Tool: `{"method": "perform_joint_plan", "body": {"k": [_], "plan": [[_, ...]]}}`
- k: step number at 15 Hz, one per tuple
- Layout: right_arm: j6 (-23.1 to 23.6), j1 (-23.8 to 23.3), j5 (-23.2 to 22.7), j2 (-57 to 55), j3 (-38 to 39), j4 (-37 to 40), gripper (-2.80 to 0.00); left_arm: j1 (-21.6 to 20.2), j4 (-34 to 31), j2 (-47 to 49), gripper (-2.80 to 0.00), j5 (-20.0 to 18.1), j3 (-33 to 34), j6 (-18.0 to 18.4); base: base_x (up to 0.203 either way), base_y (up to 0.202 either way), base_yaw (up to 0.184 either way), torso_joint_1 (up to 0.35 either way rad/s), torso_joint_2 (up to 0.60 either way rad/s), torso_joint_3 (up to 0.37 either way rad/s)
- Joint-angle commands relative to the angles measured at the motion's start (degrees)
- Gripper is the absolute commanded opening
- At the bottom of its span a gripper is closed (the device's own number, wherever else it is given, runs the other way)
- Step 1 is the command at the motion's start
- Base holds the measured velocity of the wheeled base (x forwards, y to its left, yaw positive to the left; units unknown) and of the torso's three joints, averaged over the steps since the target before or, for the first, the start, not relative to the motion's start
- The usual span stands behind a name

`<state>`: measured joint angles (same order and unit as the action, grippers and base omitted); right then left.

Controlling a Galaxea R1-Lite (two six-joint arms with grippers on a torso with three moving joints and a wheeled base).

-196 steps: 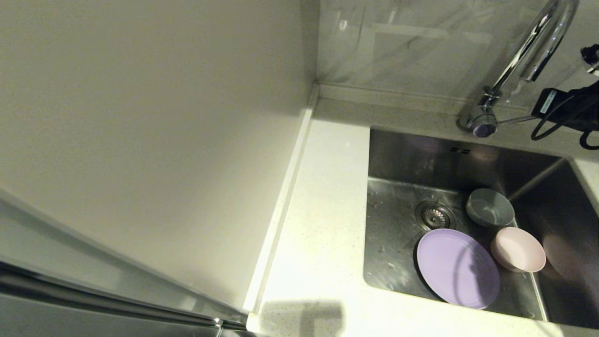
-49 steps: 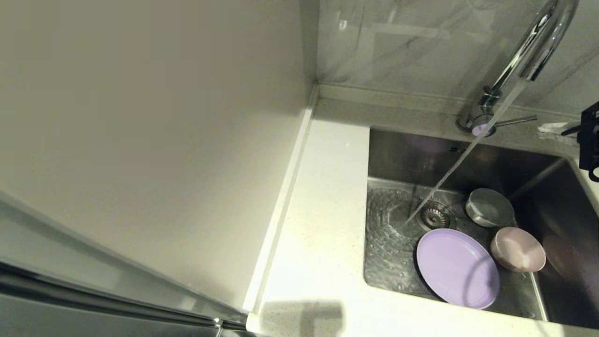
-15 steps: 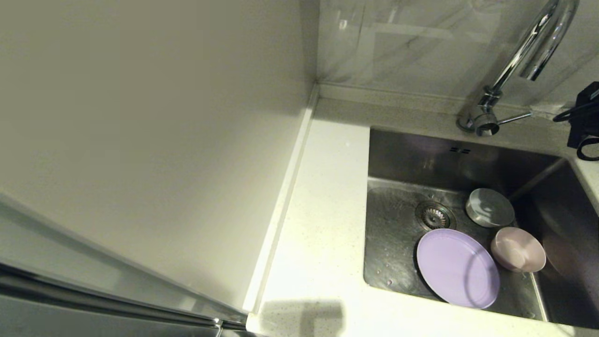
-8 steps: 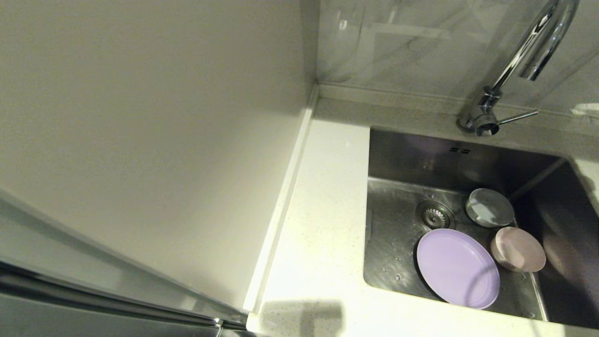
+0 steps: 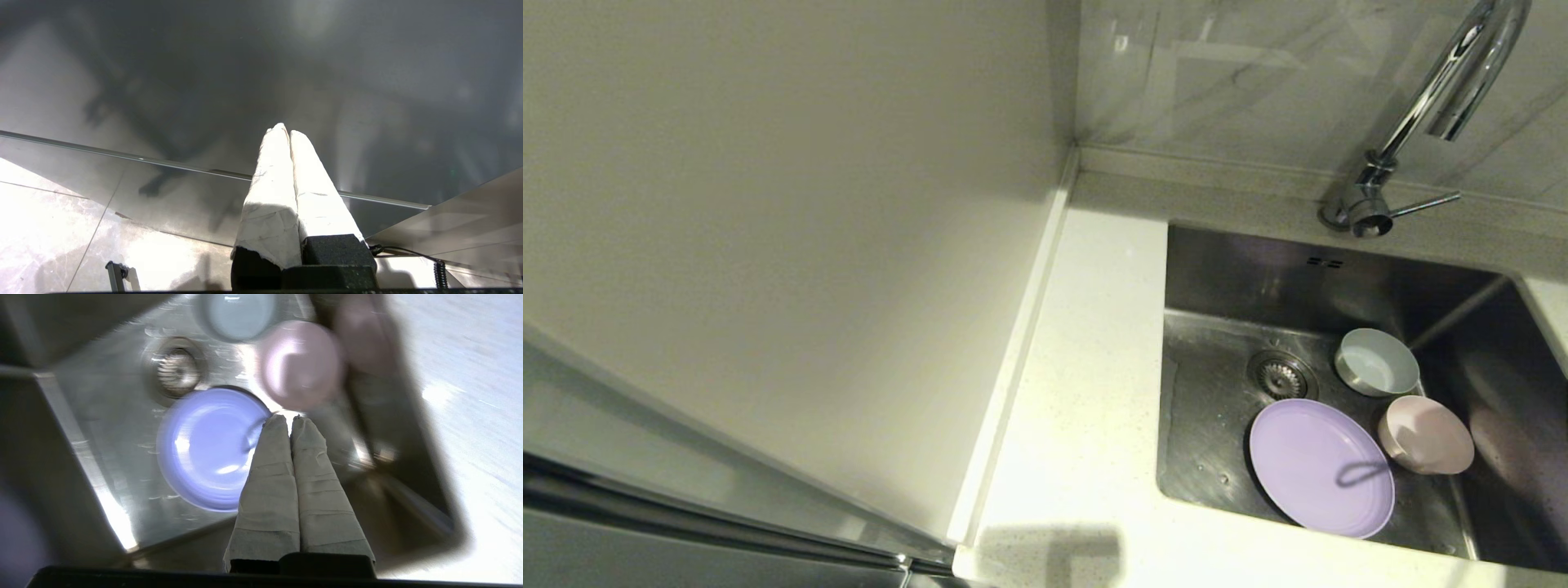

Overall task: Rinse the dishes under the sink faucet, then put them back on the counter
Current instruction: Turn off the faucet, then put a bowl back to the table from the sink

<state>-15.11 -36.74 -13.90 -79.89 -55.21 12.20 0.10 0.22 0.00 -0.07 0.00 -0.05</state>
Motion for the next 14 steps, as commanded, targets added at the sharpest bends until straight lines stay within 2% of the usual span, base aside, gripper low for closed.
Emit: {"method": "perform_joint_plan", "body": {"k": [1,2,6,9,11,12,13,14], "plan": [[4.0,0.0,0.3,3.4,2.9,0.1,-2.80,0.0,0.0,0.0,-2.80,0.0,0.2,0.0,0.000,0.000,0.000,0.000,0.00,0.000],[6.2,0.2,0.2,3.3,3.2,0.1,-2.80,0.0,0.0,0.0,-2.80,0.0,0.2,0.0,0.000,0.000,0.000,0.000,0.00,0.000],[8.6,5.6,-0.4,0.0,2.8,-0.5,-2.80,0.0,0.0,0.0,-2.80,0.1,0.2,0.0,0.000,0.000,0.000,0.000,0.00,0.000],[9.1,8.7,-0.6,-5.9,3.3,-7.5,-2.80,0.0,0.0,0.0,-2.80,0.0,0.2,0.0,0.000,0.000,0.000,0.000,0.00,0.000],[9.2,10.0,-0.7,-10.0,3.1,-9.4,-2.80,0.0,0.0,0.0,-2.80,0.0,0.2,0.0,0.000,0.000,0.000,0.000,0.00,0.000],[9.1,10.5,-0.7,-11.5,2.0,-9.6,-0.74,0.0,0.0,0.0,-2.80,0.0,0.2,0.0,0.000,0.000,0.000,0.000,0.00,0.000],[8.9,11.3,-0.8,-12.5,0.5,-9.6,0.00,0.0,0.0,0.0,-2.80,0.0,0.2,0.0,0.000,0.000,0.000,0.000,0.00,0.000],[9.0,11.8,-1.7,-13.3,-0.8,-9.6,0.00,0.0,0.0,0.0,-2.80,0.1,0.2,0.0,0.000,0.000,0.000,0.000,0.00,0.000]]}}
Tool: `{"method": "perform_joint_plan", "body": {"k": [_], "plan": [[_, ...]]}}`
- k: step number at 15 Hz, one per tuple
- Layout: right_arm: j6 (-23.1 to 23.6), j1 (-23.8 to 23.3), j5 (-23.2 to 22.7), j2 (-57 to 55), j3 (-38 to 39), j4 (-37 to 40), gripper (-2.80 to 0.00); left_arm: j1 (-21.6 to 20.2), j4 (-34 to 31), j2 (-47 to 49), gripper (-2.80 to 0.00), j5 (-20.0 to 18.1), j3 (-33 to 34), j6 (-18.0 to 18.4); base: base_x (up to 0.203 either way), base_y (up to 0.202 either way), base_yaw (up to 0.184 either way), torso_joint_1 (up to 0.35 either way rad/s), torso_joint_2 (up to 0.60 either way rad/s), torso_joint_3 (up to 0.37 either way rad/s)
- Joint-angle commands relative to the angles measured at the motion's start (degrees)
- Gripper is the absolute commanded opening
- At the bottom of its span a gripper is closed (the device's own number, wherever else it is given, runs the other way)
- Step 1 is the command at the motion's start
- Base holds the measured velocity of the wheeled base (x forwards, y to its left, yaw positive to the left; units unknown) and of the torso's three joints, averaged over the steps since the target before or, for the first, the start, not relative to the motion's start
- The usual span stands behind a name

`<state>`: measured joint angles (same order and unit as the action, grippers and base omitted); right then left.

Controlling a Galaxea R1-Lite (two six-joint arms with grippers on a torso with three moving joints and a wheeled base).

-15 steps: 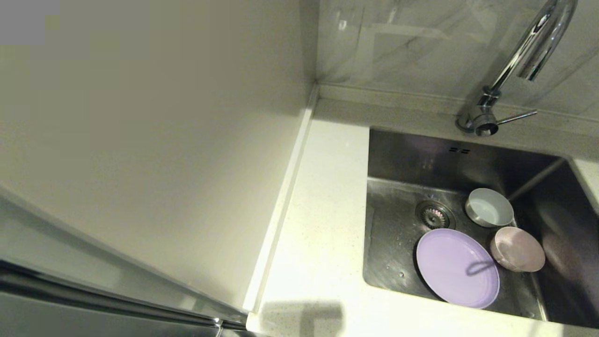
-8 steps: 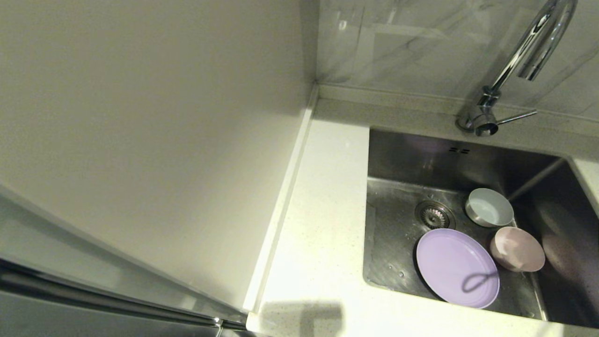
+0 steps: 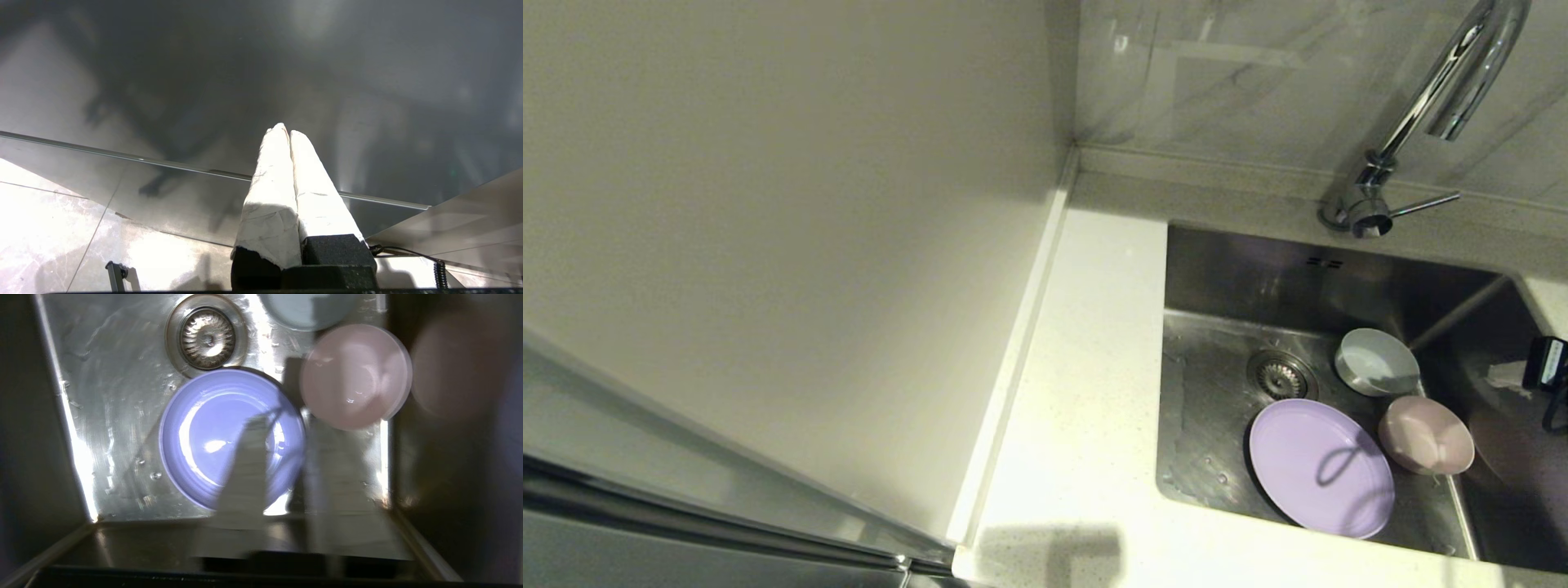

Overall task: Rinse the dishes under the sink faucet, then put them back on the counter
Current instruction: Put a bowl back to the table from the sink

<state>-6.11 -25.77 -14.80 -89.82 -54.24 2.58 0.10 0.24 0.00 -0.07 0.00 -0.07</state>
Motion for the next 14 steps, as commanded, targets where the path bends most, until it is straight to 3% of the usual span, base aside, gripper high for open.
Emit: {"method": "perform_joint_plan", "body": {"k": [1,2,6,10,12,14], "plan": [[0.2,1.0,-2.7,-4.1,-2.3,0.0,0.00,0.0,0.0,0.0,-2.80,0.0,0.2,0.0,0.000,0.000,0.000,0.000,0.00,0.000],[1.1,1.0,-4.3,-4.8,-2.4,0.0,0.00,0.0,0.0,0.0,-2.80,0.0,0.2,0.0,0.000,0.000,0.000,0.000,0.00,0.000],[15.1,1.0,-7.3,-7.3,-0.3,0.1,0.00,0.0,0.0,0.0,-2.80,0.0,0.1,0.0,0.000,0.000,0.000,0.000,0.00,0.000],[24.0,1.0,-10.1,-9.1,-0.2,-0.4,0.00,0.0,0.0,0.0,-2.80,0.0,0.2,0.0,0.000,0.000,0.000,0.000,0.00,0.000],[26.0,2.3,-10.5,-9.9,-0.2,-1.9,0.00,0.0,0.0,0.0,-2.80,0.0,0.1,0.0,0.000,0.000,0.000,0.000,0.00,0.000],[33.3,2.5,-12.1,-11.1,0.3,-4.8,0.00,0.0,0.0,0.0,-2.80,0.1,0.2,0.0,0.000,0.000,0.000,0.000,0.00,0.000]]}}
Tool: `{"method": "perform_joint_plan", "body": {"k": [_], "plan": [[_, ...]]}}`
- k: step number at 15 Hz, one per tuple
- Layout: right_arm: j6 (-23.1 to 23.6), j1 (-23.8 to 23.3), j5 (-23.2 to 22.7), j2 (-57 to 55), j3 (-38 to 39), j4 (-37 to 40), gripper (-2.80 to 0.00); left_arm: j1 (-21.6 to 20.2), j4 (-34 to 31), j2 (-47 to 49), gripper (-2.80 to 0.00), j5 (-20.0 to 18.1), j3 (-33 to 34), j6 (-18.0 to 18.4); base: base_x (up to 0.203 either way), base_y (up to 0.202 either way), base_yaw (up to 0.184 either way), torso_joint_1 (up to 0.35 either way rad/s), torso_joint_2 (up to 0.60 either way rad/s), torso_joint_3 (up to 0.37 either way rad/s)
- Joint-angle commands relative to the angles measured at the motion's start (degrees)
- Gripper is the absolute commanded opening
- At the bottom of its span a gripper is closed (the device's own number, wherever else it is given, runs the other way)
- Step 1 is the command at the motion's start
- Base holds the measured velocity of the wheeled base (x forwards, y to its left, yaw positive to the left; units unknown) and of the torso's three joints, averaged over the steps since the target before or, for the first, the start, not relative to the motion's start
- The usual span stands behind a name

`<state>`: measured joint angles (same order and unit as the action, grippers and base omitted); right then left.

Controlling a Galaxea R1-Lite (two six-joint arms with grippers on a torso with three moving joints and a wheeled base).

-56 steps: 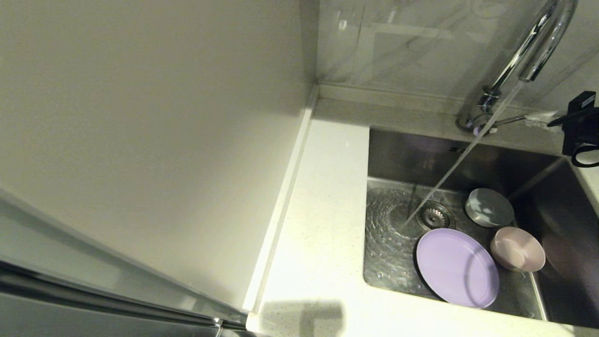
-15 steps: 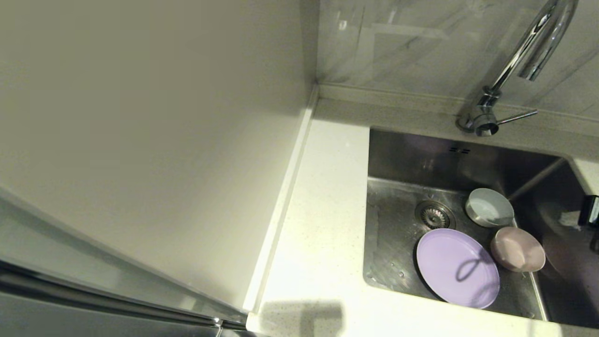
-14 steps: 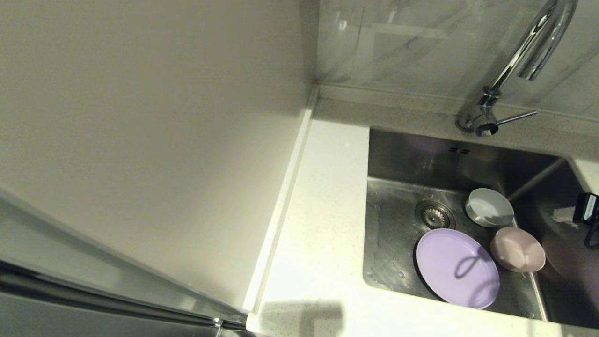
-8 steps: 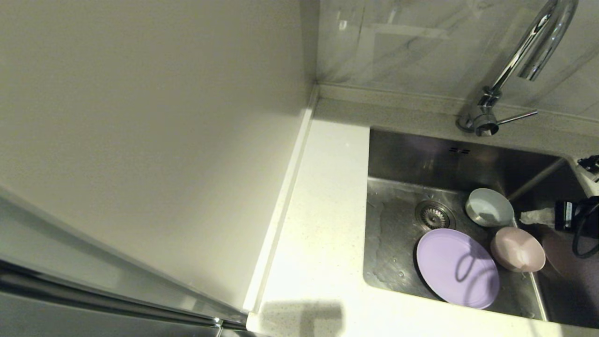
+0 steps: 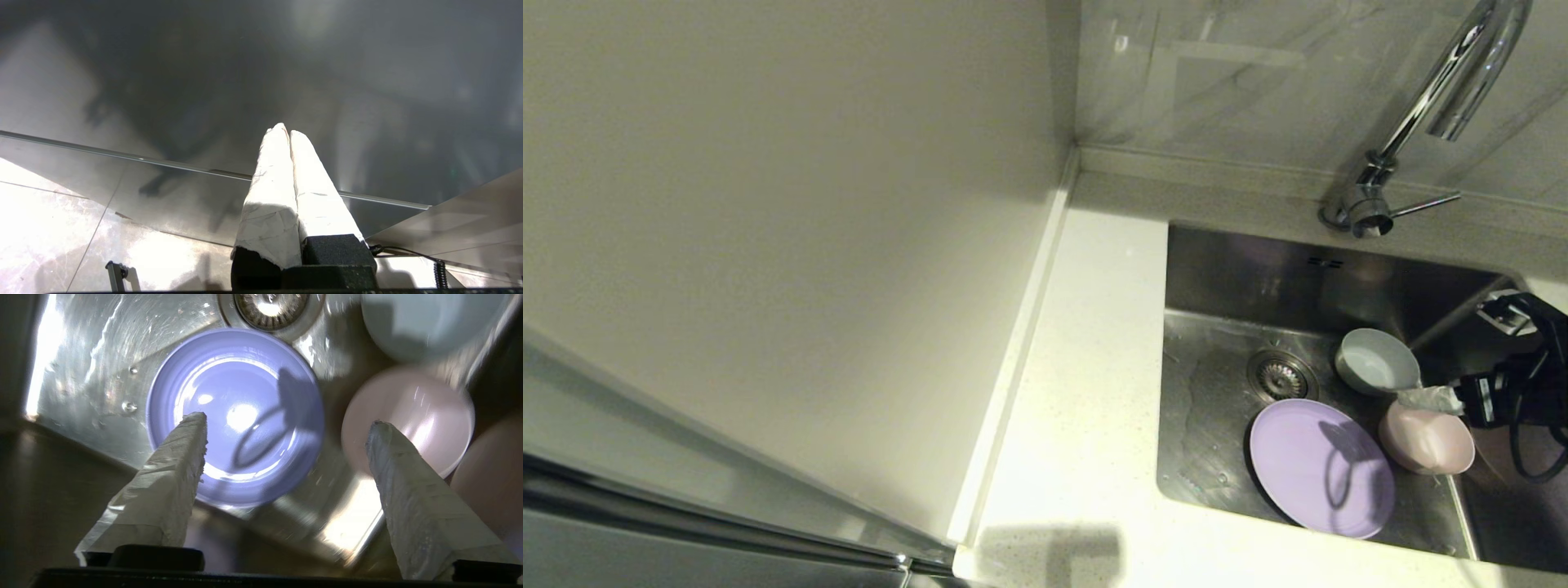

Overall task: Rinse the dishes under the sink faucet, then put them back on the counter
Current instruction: Put a bowl back to the table from the sink

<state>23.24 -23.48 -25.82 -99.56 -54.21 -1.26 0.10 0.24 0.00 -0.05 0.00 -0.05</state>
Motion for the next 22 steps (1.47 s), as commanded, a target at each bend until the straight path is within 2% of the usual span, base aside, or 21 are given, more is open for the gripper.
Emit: {"method": "perform_joint_plan", "body": {"k": [1,4,6,8,11,15,19,22], "plan": [[7.1,0.3,-3.7,-2.0,0.4,-1.5,0.00,0.0,0.0,0.0,-2.80,0.0,0.2,0.0,0.000,0.000,0.000,0.000,0.00,0.000],[14.5,0.3,-5.7,-4.6,-0.9,-2.8,0.00,0.0,0.0,0.0,-2.80,0.0,0.2,0.0,0.000,0.000,0.000,0.000,0.00,0.000],[16.1,0.3,-6.2,-6.6,-1.6,-4.4,0.00,0.0,0.0,-0.1,-2.80,0.0,0.2,0.0,0.000,0.000,0.000,0.000,0.00,0.000],[16.7,0.3,-6.4,-8.3,-6.1,-2.2,0.00,0.0,0.0,0.0,-2.80,0.0,0.2,0.0,0.000,0.000,0.000,0.000,0.00,0.000],[16.8,0.3,-6.5,-11.8,-15.9,7.4,0.00,0.0,0.0,0.0,-2.80,0.0,0.2,0.0,0.000,0.000,0.000,0.000,0.00,0.000],[16.9,0.3,-6.5,-19.1,-23.0,12.3,0.00,0.0,0.0,0.0,-2.80,0.0,0.2,0.0,0.000,0.000,0.000,0.000,0.00,0.000],[17.4,0.1,-6.2,-24.1,-26.5,11.7,0.00,0.0,0.0,0.0,-2.80,0.0,0.2,0.0,0.000,0.000,0.000,0.000,0.00,0.000],[17.5,0.1,-5.9,-26.5,-26.5,3.4,0.00,0.0,0.0,0.0,-2.80,0.0,0.2,0.0,0.000,0.000,0.000,0.000,0.00,0.000]]}}
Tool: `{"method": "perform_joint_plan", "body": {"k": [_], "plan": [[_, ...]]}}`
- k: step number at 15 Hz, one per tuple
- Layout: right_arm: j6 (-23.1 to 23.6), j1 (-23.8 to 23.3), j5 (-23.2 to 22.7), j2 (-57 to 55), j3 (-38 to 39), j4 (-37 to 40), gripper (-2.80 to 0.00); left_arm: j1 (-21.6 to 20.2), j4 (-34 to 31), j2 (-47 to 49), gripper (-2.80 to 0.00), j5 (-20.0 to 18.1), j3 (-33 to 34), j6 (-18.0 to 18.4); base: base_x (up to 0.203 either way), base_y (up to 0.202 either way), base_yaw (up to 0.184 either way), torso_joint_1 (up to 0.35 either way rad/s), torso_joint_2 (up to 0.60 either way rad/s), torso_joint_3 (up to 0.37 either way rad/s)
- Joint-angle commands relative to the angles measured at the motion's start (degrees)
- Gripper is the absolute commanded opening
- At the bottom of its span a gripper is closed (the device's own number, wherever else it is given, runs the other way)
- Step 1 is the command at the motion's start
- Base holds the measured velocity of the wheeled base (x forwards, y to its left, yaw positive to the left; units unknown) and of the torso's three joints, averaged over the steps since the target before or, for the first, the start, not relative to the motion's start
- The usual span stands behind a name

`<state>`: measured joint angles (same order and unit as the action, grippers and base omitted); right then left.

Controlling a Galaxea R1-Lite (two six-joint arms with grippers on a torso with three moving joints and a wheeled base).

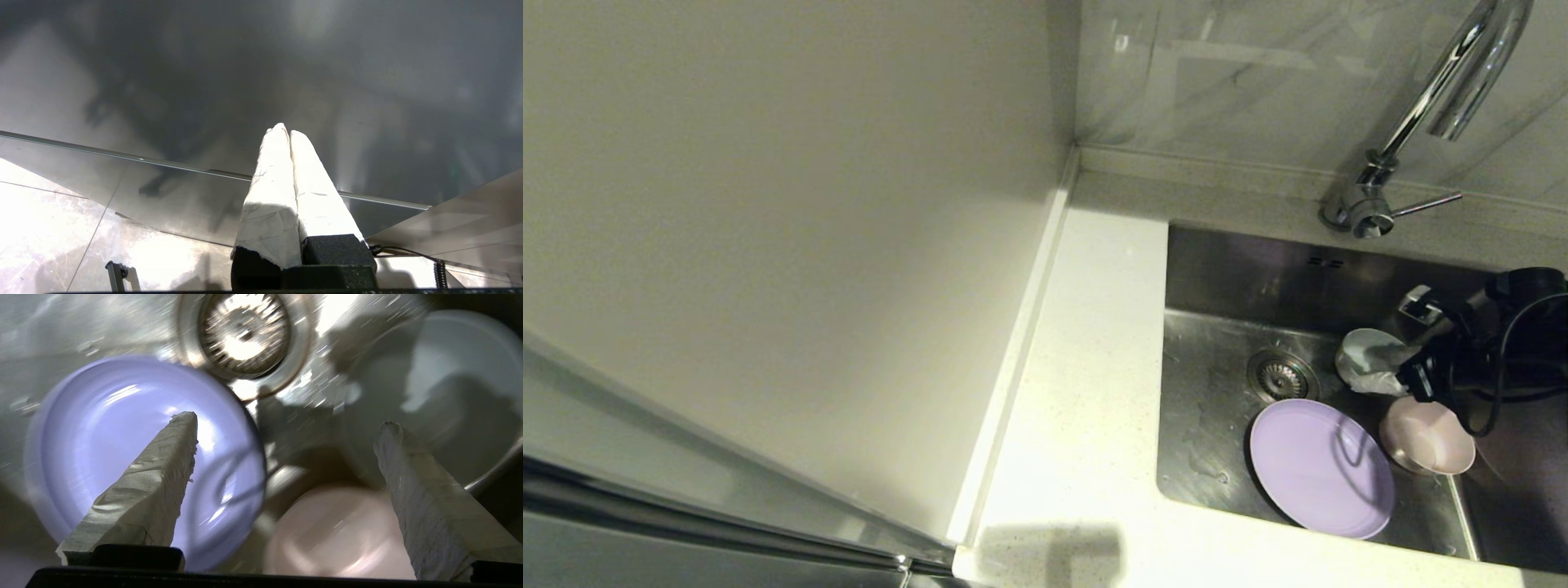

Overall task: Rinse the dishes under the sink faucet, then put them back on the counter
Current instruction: Put a bowl back to the table from the sink

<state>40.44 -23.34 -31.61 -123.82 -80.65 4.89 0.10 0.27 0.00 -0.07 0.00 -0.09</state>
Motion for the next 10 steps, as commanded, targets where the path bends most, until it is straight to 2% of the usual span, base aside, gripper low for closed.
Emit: {"method": "perform_joint_plan", "body": {"k": [1,4,10], "plan": [[0.3,0.0,0.0,-3.1,0.0,-5.0,0.00,0.0,0.0,0.0,-2.80,0.0,0.2,0.0,0.000,0.000,0.000,0.000,0.00,0.000],[0.3,0.0,0.8,-5.0,-0.4,-7.5,0.00,0.0,0.0,0.0,-2.80,0.1,0.2,0.0,0.000,0.000,0.000,0.000,0.00,0.000],[-0.1,-1.1,0.9,-8.8,-3.7,-7.5,0.00,0.0,0.0,0.0,-2.80,0.0,0.2,0.0,0.000,0.000,0.000,0.000,0.00,0.000]]}}
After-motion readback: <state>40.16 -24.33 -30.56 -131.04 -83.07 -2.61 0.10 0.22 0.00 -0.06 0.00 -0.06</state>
